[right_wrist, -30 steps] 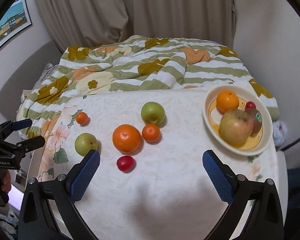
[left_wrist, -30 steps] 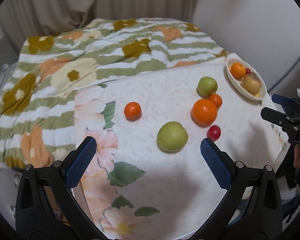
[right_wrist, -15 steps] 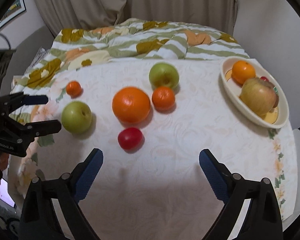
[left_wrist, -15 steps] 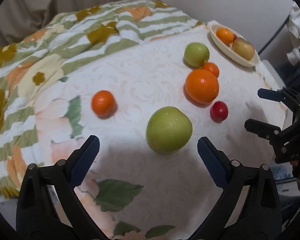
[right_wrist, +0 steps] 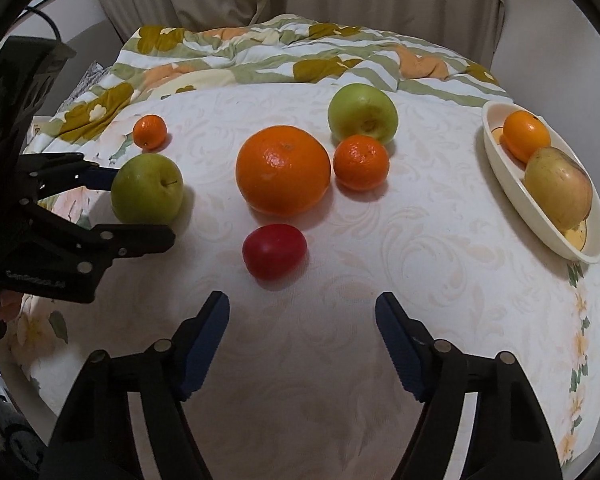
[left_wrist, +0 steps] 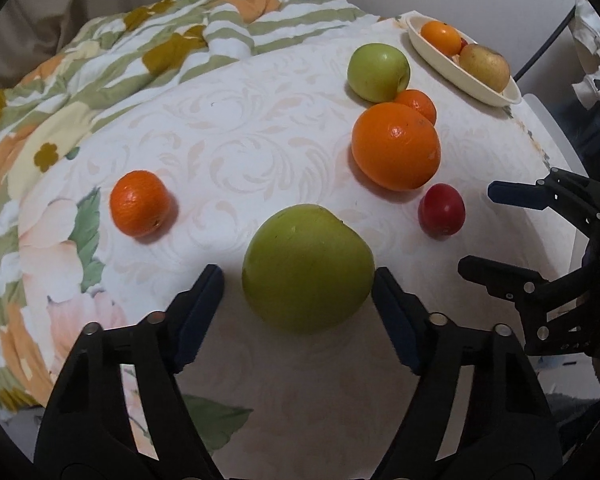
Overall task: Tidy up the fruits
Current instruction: 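Grasp the large green apple with the left gripper while the right gripper grasps the red tomato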
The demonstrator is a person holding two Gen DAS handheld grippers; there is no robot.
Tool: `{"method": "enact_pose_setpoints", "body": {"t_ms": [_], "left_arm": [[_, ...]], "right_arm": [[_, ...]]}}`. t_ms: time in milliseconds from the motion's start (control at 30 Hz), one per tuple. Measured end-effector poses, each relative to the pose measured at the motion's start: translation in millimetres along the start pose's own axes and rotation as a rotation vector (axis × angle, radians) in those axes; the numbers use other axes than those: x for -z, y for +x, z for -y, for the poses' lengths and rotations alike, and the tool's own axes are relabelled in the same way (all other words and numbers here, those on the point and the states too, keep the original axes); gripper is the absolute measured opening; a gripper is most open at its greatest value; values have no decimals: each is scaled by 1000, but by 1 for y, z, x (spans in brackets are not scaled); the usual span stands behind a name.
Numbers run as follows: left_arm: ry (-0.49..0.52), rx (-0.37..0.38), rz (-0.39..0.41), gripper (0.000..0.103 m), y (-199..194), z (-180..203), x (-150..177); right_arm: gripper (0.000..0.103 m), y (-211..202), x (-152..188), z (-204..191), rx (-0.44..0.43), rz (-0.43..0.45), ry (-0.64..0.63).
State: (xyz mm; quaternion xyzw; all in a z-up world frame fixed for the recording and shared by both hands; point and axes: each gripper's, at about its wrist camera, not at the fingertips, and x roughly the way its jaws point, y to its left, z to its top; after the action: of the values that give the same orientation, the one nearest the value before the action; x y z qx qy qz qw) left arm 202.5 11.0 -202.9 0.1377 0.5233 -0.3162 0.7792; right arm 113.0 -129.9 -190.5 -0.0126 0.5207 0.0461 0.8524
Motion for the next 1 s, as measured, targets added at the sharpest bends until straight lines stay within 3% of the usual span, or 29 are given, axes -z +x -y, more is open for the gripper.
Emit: {"method": "enact_pose_setpoints", "body": {"t_ms": [100, 133, 400, 633, 700, 933, 1000], "left_arm": [[18, -9, 5, 71, 0, 2, -2], [25, -3, 5, 63, 0, 2, -3], [31, -6, -3, 63, -1, 4, -5], [4, -14, -7, 63, -4, -3, 1], [-3, -16, -8, 63, -4, -5, 2], [-31, -20, -5, 63, -5, -7, 4], [-38, -22, -3, 63, -5, -7, 4]], "right_arm": [[68, 2, 0, 1, -5, -2, 0], [68, 2, -1, 0, -7, -3, 0], [59, 8, -5, -6, -15, -3, -26], [57, 11, -12, -11, -2, 19, -51], [50, 13, -15, -13, -8, 19, -54], [44, 16, -20, -14, 7, 31, -72], [34, 17, -21, -14, -2, 29, -75]]}}
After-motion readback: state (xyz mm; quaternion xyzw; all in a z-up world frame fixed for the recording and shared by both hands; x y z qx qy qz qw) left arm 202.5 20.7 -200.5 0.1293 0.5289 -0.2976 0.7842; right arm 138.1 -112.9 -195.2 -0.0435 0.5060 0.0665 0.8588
